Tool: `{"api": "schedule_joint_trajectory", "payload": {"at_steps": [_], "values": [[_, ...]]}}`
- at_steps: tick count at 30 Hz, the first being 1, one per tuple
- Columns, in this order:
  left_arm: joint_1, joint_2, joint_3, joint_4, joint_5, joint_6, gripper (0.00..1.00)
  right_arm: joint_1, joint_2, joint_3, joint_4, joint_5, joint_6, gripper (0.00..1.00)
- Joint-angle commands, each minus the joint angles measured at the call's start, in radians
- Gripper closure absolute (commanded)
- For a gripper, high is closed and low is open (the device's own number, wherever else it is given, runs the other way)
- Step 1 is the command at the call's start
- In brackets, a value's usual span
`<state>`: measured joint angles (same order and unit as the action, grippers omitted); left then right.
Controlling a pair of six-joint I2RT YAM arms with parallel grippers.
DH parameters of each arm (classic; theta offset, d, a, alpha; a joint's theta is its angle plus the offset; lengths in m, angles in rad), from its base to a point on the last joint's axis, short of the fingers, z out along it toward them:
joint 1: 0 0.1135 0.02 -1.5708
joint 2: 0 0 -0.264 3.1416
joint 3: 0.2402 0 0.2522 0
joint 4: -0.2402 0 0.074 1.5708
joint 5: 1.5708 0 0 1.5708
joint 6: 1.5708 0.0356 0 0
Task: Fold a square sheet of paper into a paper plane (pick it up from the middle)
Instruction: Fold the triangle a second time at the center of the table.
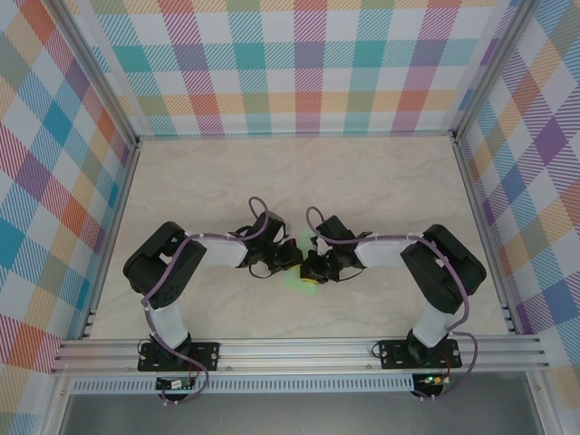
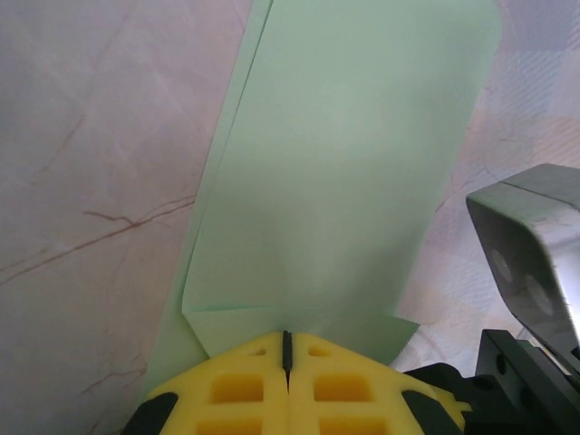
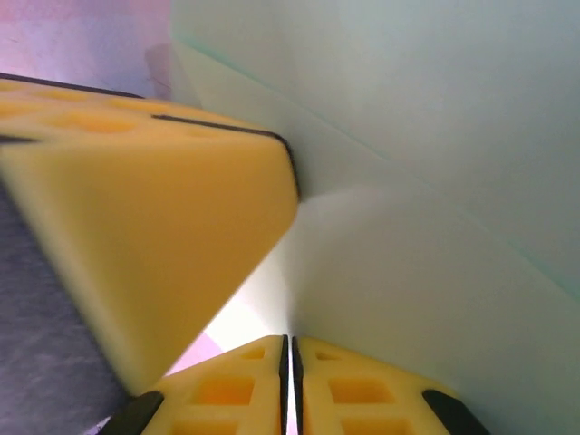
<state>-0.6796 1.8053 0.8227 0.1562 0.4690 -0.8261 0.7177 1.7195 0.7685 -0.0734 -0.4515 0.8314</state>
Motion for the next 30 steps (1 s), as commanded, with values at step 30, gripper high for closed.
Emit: {"api": "schedule_joint_trajectory", "payload": {"at_steps": [30], "values": [[-0.017,-0.007,-0.044,-0.031,-0.061,-0.065,1.0,-0.001,-0.366,-0.143,-0.286,0.233,0.015,0.72]]}}
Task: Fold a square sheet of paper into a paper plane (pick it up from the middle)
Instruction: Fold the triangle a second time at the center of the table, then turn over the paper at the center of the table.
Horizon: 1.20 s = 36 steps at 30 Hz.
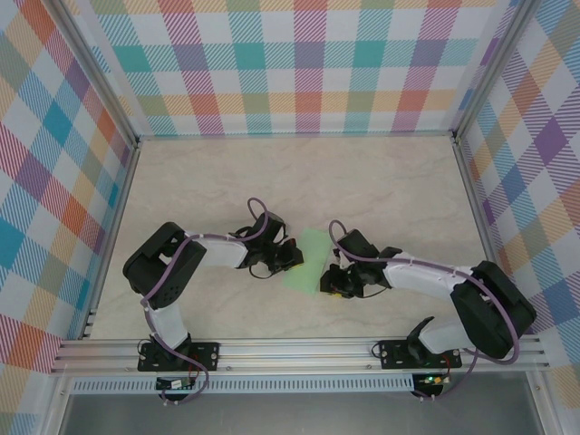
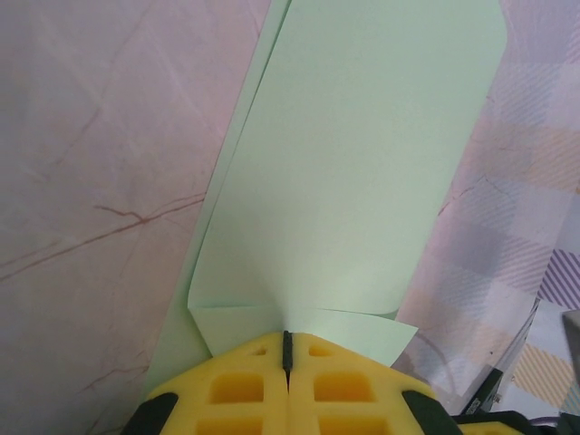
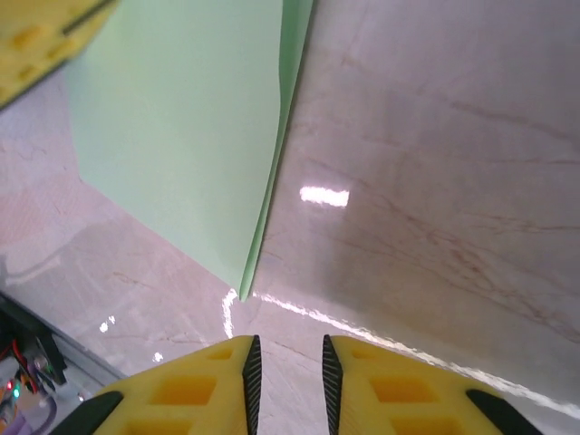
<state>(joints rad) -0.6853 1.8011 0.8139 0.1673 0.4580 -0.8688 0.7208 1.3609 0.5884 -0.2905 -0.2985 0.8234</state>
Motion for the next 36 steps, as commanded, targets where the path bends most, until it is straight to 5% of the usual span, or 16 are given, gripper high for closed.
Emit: {"api": "schedule_joint_trajectory", "payload": {"at_steps": [1,36], "values": [[-0.012,-0.007,-0.037,-0.045,-0.051,-0.025,1.0,-0.009,-0.004,0.045,-0.079,0.089,0.029,0.72],[-0.025,-0.078,-0.069,-0.058,-0.085,-0.03,1.0,-0.046,0.079,0.01,0.214,-0.031,0.195,0.57]]}}
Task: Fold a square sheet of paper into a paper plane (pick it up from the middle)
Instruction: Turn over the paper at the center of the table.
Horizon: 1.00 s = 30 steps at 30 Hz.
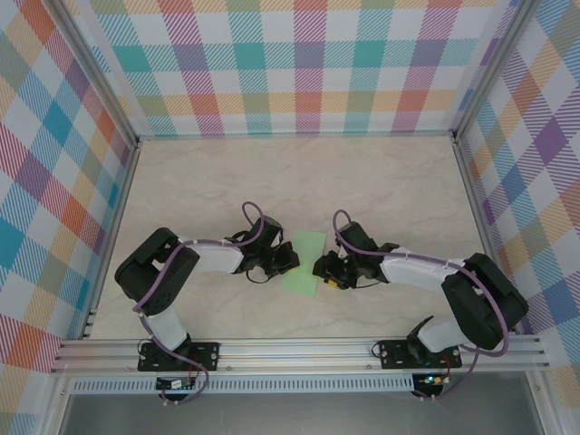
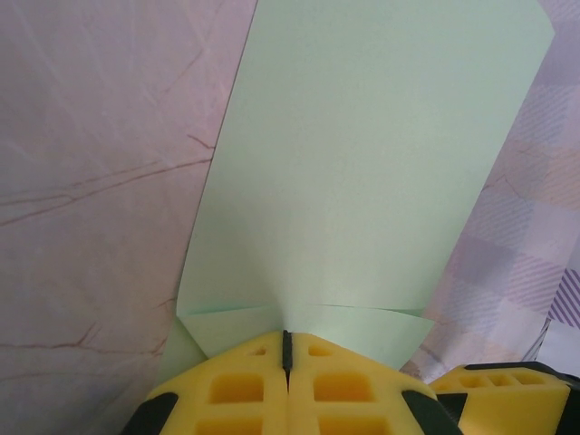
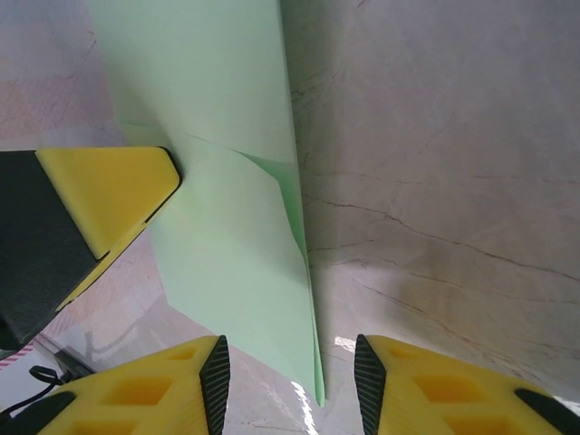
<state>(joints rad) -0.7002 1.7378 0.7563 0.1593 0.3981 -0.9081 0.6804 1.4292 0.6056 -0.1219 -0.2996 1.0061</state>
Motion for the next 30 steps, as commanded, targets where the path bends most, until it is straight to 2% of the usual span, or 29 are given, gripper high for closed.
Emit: {"api": "schedule_joint_trajectory", "payload": {"at_steps": [1,18,30], "values": [[-0.01,-0.016,-0.01,-0.055,-0.028,0.01,1.0,-0.005,0.015,-0.005,0.052,-0.032,0.01,0.57],[-0.01,-0.02,-0.011,-0.068,-0.034,0.017,1.0,-0.016,0.108,0.027,0.13,-0.073,0.003,0.64],[-0.01,-0.018,-0.009,-0.073,-0.034,0.02,1.0,-0.022,0.144,0.02,0.163,-0.084,0.014,0.62]]}}
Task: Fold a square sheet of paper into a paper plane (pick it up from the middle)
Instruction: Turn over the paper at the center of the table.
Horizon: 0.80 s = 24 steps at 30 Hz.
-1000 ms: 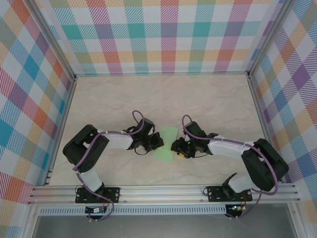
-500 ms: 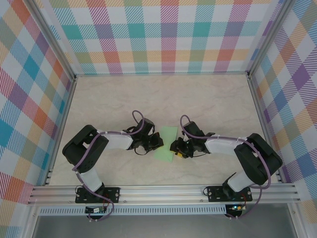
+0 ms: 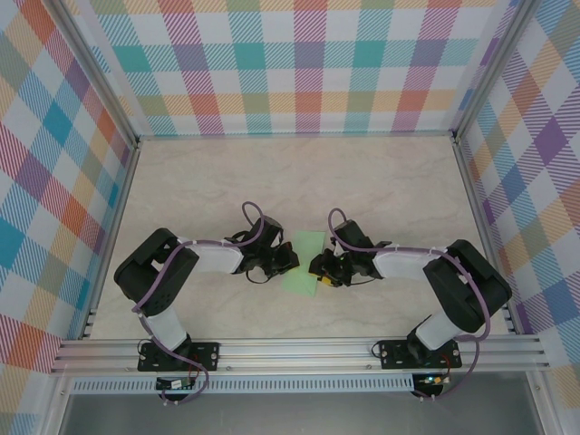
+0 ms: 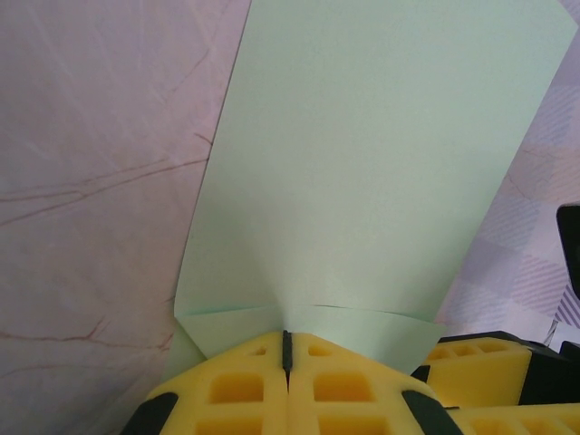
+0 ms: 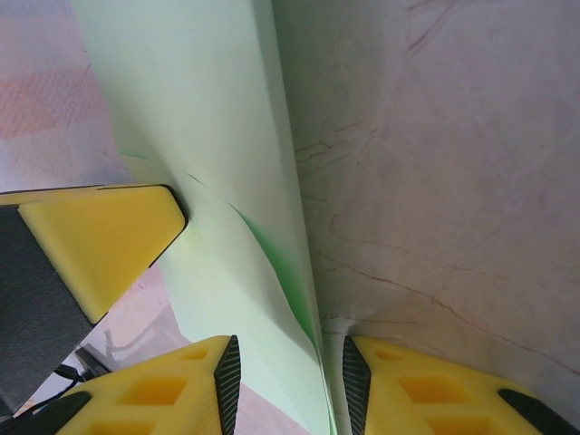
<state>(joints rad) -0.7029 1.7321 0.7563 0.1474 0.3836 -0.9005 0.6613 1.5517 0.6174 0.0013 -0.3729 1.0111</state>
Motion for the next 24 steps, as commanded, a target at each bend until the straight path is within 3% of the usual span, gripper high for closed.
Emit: {"api": "schedule_joint_trajectory", "payload": {"at_steps": [1,17,24], "values": [[-0.007,-0.012,-0.009,-0.061,-0.02,0.012,1.0,-0.003,0.022,0.004,0.056,-0.02,0.008,0.63],[-0.006,-0.055,-0.01,-0.051,-0.046,-0.009,0.99,-0.01,0.012,-0.028,0.134,-0.043,-0.039,0.63],[-0.007,-0.067,-0.002,-0.04,-0.046,-0.022,0.98,-0.01,0.049,-0.033,0.199,-0.076,-0.066,0.69]]}}
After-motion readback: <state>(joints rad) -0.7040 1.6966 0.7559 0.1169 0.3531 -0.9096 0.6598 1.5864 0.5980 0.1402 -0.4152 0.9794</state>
